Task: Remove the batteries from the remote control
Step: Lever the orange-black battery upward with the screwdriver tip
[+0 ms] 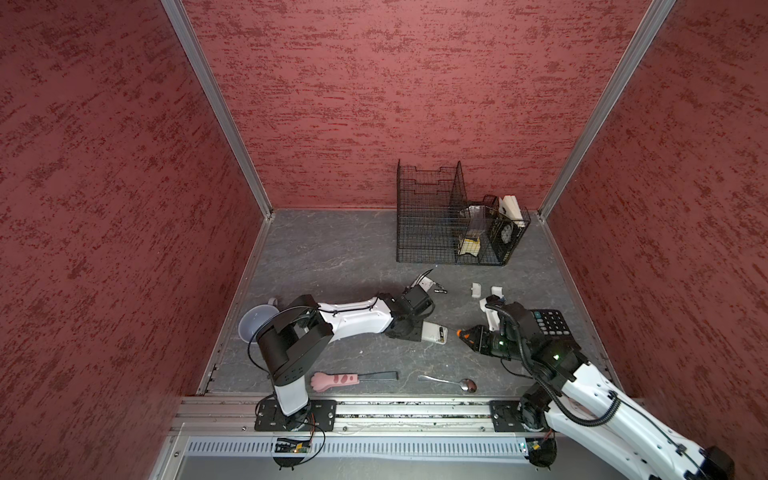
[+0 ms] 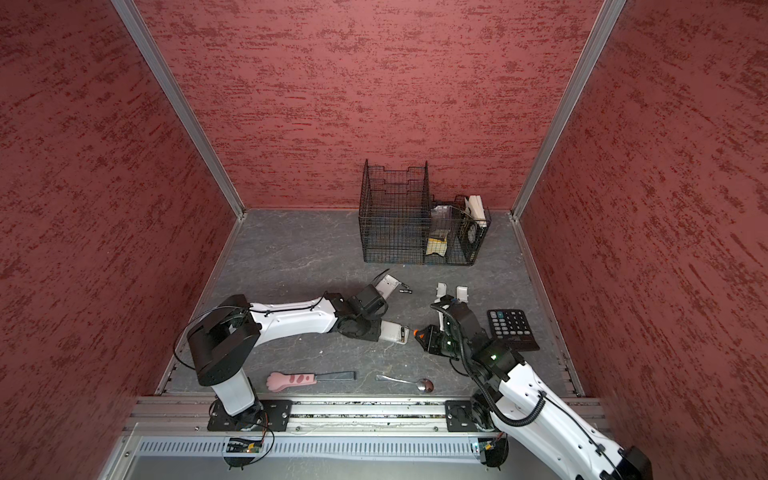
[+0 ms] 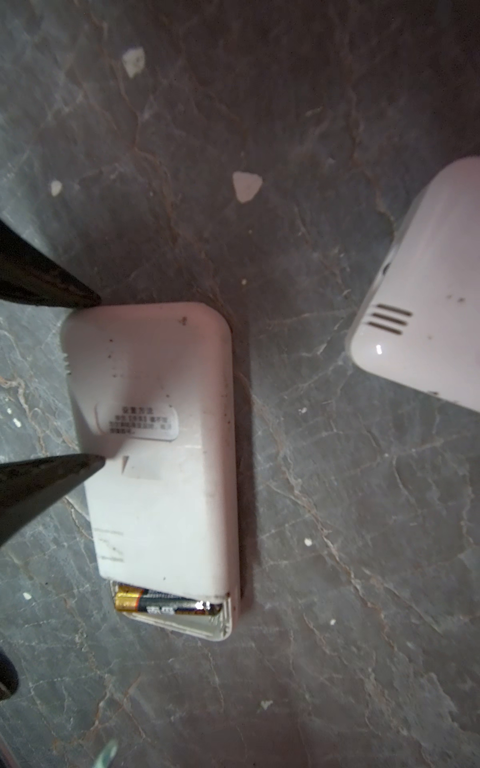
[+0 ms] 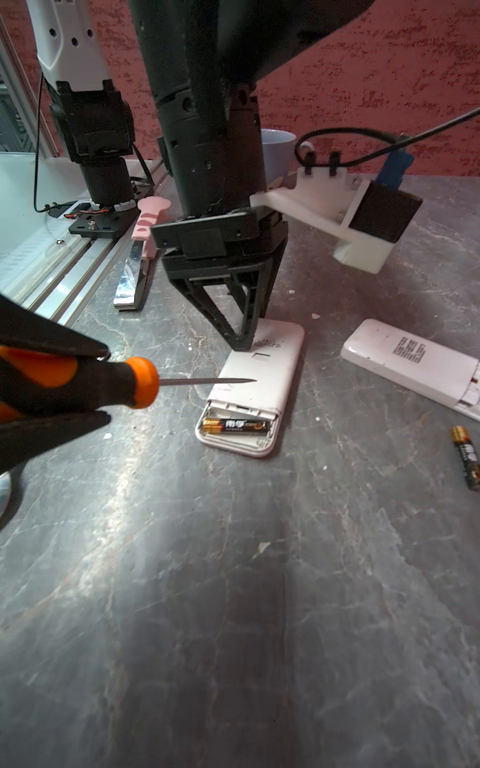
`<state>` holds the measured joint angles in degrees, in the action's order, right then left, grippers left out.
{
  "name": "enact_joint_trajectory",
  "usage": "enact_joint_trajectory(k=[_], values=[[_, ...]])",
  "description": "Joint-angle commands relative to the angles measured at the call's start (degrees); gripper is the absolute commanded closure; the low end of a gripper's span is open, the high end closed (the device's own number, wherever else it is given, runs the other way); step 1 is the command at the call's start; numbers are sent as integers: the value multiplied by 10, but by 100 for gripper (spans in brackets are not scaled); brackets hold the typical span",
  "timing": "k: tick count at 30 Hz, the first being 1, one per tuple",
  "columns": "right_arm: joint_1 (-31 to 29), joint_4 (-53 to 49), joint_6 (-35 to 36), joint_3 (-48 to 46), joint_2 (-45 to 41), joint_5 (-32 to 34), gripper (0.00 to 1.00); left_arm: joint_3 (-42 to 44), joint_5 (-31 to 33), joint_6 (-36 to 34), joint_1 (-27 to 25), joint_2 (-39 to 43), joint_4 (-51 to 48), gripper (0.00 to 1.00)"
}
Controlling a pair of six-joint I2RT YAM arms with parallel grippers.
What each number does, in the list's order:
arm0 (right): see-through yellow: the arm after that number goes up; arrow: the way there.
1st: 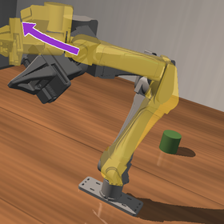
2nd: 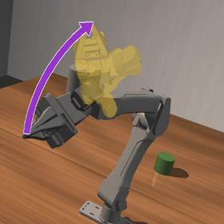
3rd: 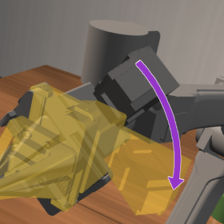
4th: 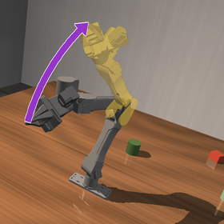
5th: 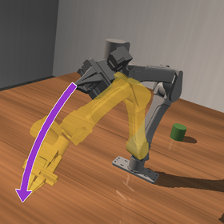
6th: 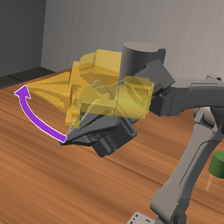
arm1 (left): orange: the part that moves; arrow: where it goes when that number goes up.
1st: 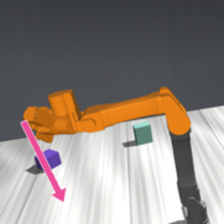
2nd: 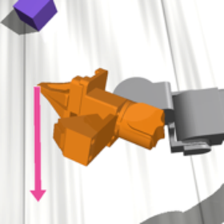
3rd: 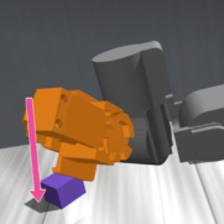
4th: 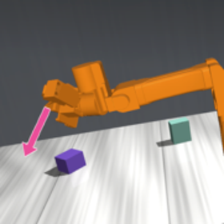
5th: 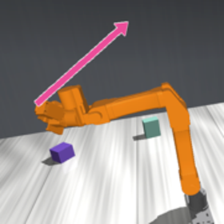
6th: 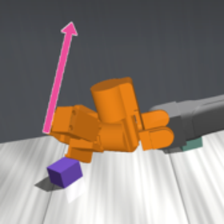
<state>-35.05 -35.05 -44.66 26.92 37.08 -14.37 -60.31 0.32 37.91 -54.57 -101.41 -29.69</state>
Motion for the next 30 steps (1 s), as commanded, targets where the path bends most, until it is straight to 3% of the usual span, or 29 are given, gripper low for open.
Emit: enact_joint_trajectory(k=[1,30], values=[[-3,-32,-12,-18,-11,2,100,24,14,-3,-7,-49,-15,46],[-3,110,-10,-78,34,-16,100,13,14,-6,-10,-59,-22,46]])
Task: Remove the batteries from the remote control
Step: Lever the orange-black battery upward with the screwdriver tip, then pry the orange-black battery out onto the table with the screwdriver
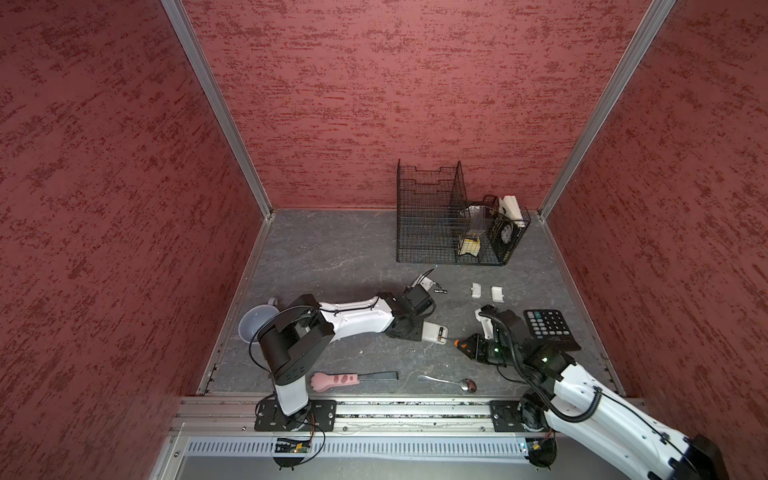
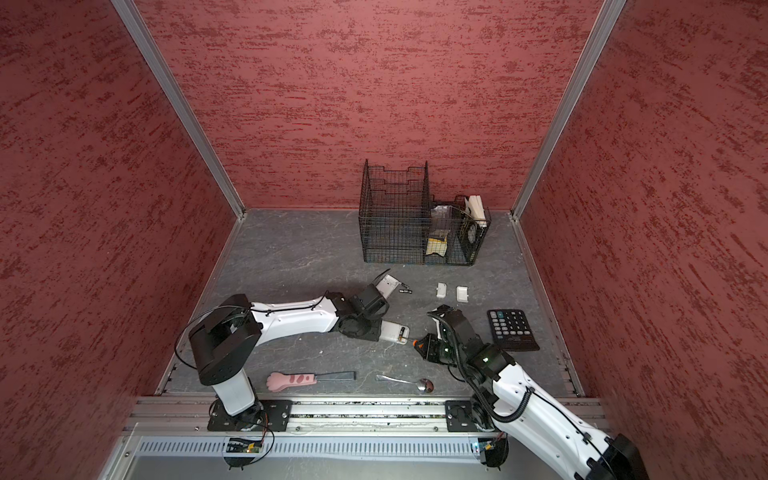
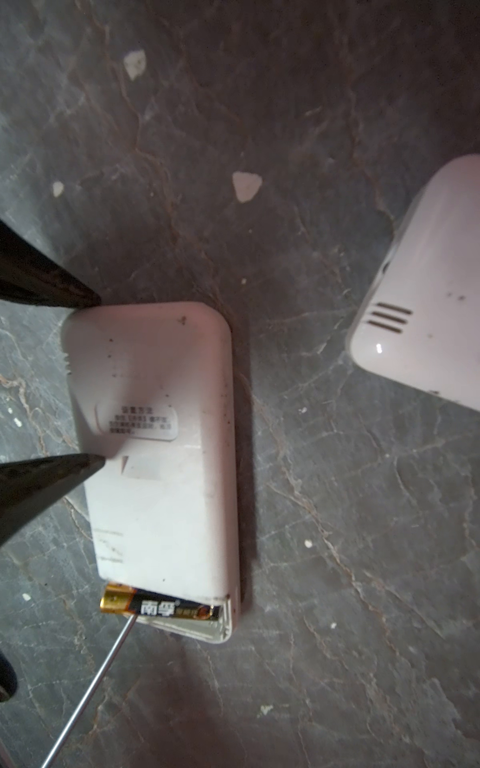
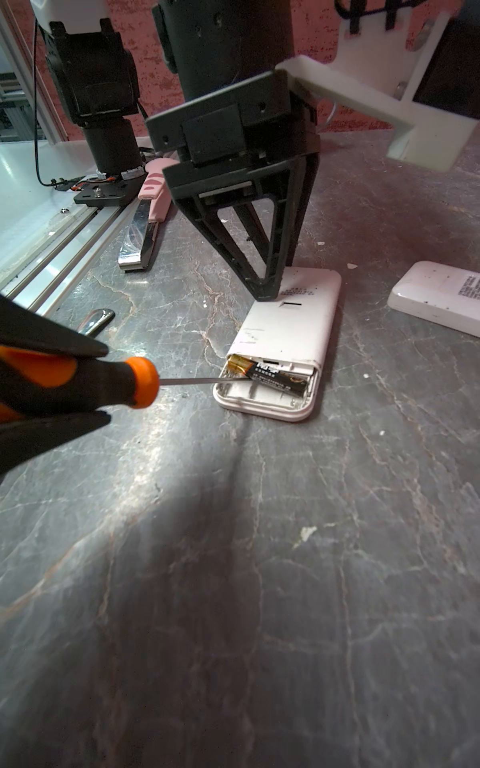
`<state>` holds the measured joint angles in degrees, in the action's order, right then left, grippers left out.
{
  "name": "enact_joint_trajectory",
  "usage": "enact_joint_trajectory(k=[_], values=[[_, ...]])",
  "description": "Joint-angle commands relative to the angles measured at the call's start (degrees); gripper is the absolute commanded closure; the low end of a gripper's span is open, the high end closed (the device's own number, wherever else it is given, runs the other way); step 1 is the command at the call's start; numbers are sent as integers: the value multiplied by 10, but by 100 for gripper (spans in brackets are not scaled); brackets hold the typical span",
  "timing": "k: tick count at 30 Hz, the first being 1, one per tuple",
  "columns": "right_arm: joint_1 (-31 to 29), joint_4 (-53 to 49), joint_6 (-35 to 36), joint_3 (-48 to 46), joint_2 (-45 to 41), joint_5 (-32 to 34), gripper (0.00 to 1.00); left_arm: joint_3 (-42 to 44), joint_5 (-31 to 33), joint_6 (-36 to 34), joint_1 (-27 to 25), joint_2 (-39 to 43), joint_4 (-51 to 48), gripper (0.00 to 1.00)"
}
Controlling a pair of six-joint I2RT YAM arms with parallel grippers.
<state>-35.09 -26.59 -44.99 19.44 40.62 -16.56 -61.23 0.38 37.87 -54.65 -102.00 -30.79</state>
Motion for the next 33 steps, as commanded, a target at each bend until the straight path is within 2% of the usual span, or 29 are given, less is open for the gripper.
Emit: enact_joint_trajectory(k=[1,15,24,29,33], values=[[-3,27,-7,-2,0,7,100,24,13,-6,-10,-53,-11,46],[-2,14,-20,46,-19,54,100,44,8,-7,-9,-49,3,46],[-1,42,-10,72,27,62,100,57,6,-2,-10,-46,9,46],[-1,5,9,97,32,51,100,55,10,0,-9,-42,7,46],[-1,-4,19,99,33,-2,100,54,12,3,-9,-42,5,46]])
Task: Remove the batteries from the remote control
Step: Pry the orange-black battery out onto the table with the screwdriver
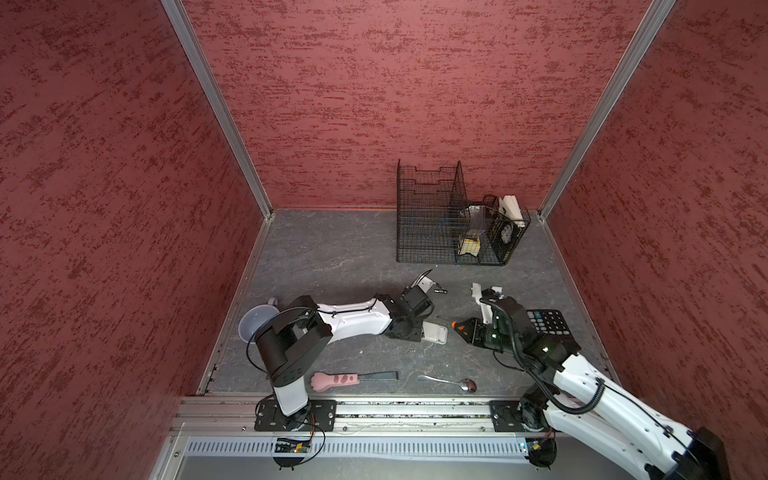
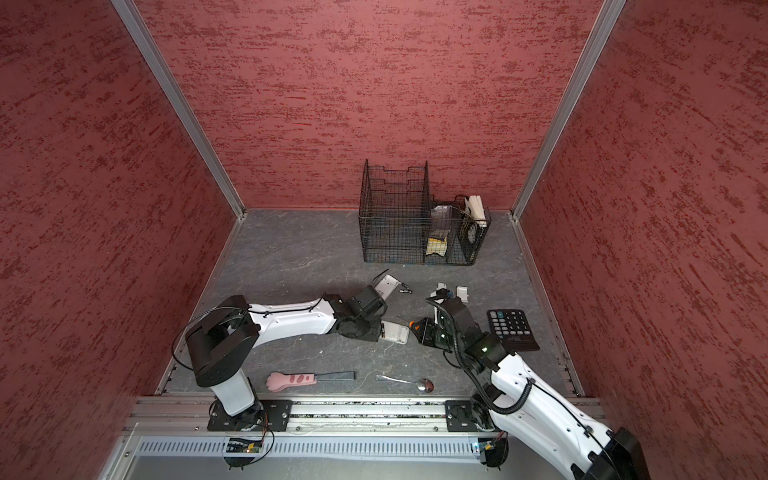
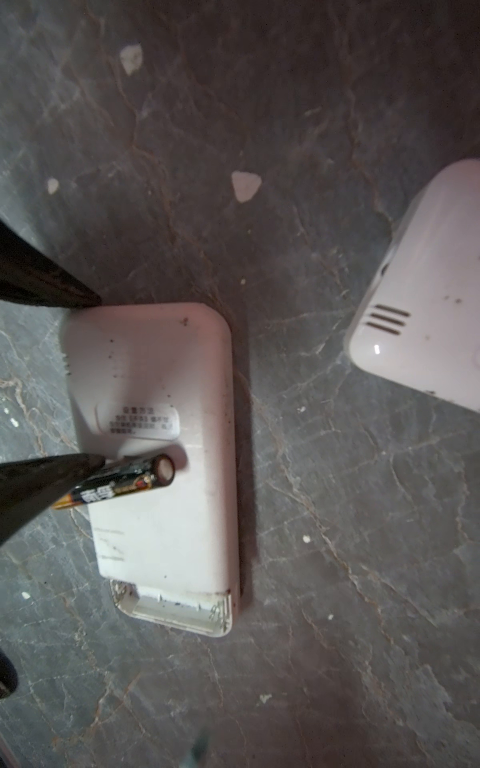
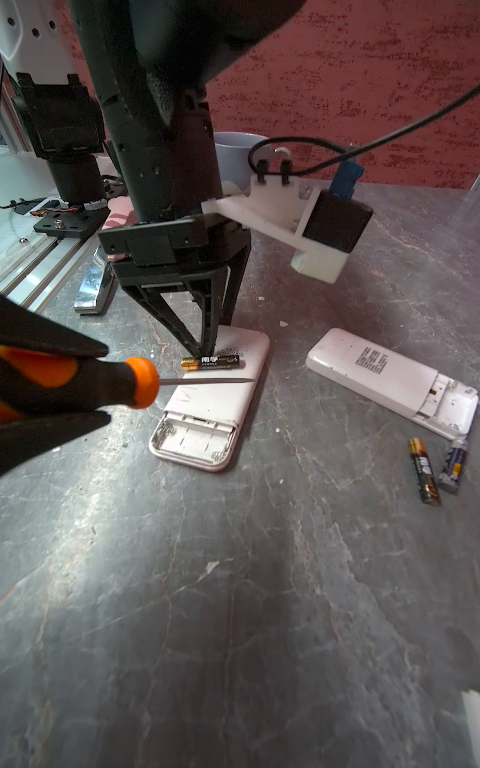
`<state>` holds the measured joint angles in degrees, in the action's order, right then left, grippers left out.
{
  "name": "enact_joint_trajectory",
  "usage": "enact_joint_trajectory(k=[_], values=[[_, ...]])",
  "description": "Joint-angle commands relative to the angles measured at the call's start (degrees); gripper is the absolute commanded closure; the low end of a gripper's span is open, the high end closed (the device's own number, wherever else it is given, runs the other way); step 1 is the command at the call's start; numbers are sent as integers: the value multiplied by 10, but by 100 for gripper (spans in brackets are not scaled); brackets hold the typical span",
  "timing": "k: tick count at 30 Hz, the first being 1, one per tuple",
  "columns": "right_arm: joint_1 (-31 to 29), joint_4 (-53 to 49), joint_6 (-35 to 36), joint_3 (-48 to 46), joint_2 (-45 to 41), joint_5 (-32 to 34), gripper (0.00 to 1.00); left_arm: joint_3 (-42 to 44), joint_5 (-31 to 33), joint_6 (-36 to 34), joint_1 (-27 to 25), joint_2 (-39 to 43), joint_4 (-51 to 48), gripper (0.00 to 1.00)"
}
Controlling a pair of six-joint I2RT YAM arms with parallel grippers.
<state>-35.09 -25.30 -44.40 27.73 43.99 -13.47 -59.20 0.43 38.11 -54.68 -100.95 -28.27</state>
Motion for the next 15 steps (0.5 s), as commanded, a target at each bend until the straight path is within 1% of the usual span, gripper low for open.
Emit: enact_joint_trajectory(k=[1,3,7,10,13,15], values=[[-2,-23,14,17,3,-41,100,33,12,1,-9,-52,-21,46],[-3,-28,16,13,3,-57,100,31,13,0,-9,-53,-23,46],[-4,-45,20,13,-8,-61,100,30,14,3,-9,-52,-26,46],[-6,-49,19,13,-13,-59,100,26,25,9,-8,-48,-43,42],[-7,-44,14,8,-13,-58,100,35,51,22,-7,-16,-75,39],[-8,-38,12,5,-13,-59,100,53,67,35,-1,20,-93,38]])
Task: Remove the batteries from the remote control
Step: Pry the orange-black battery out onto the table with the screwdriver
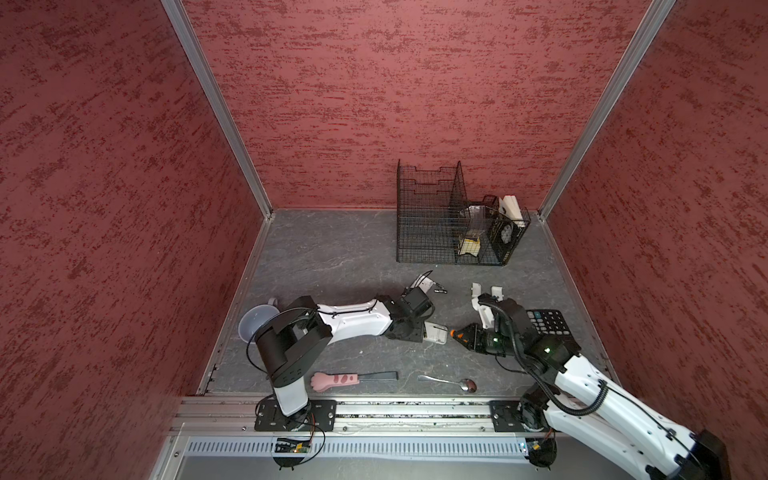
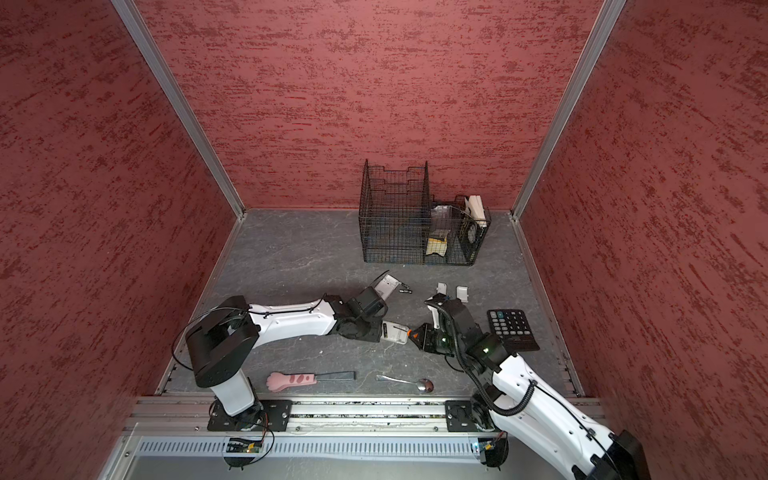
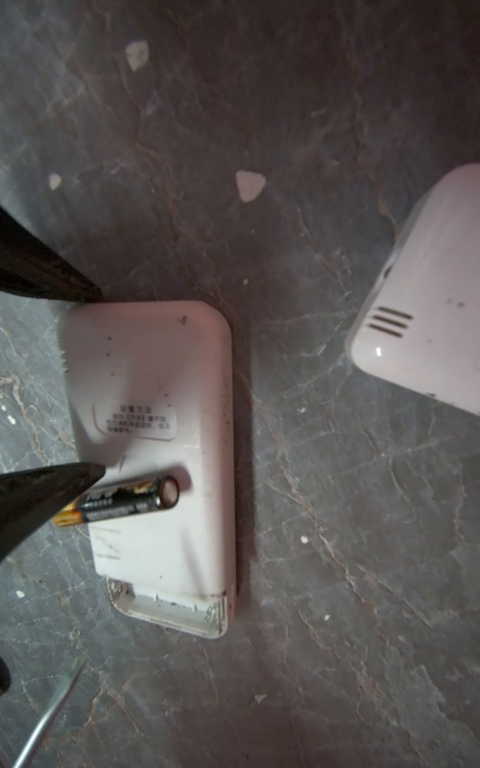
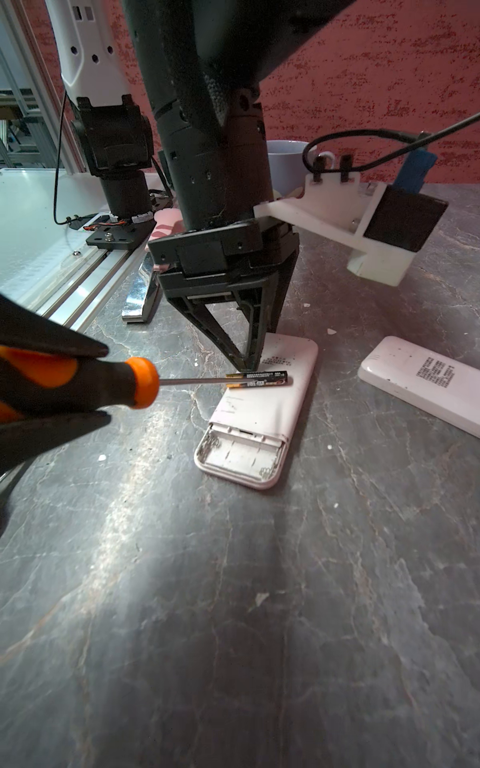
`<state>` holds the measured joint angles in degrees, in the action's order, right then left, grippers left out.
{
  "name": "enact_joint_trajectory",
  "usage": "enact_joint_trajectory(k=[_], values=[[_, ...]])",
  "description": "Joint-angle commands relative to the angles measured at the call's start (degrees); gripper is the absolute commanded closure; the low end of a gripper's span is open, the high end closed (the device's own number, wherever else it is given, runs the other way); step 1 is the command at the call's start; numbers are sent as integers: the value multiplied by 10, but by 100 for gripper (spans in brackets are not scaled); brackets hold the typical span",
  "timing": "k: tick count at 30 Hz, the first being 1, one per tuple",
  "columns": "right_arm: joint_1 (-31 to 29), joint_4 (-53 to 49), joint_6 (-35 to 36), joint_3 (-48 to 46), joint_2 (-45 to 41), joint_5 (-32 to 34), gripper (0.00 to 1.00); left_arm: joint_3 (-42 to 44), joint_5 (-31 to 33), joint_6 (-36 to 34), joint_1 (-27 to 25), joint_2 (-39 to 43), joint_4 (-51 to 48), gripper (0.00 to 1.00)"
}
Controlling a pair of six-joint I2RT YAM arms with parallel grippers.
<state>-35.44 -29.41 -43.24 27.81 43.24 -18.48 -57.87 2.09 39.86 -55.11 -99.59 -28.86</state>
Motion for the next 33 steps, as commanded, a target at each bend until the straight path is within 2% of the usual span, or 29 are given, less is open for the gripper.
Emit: enact_joint_trajectory(k=[1,8,20,33], values=[[-6,5,-1,4,-5,-9,100,45,57,22,5,20,-96,37],[-21,0,-5,-2,5,1,100,72,69,40,5,78,-108,37],[-27,30,-11,-19,23,24,100,69,61,44,-4,83,-94,38],[-28,110,-8,-25,86,7,100,72,60,44,-5,85,-92,38]])
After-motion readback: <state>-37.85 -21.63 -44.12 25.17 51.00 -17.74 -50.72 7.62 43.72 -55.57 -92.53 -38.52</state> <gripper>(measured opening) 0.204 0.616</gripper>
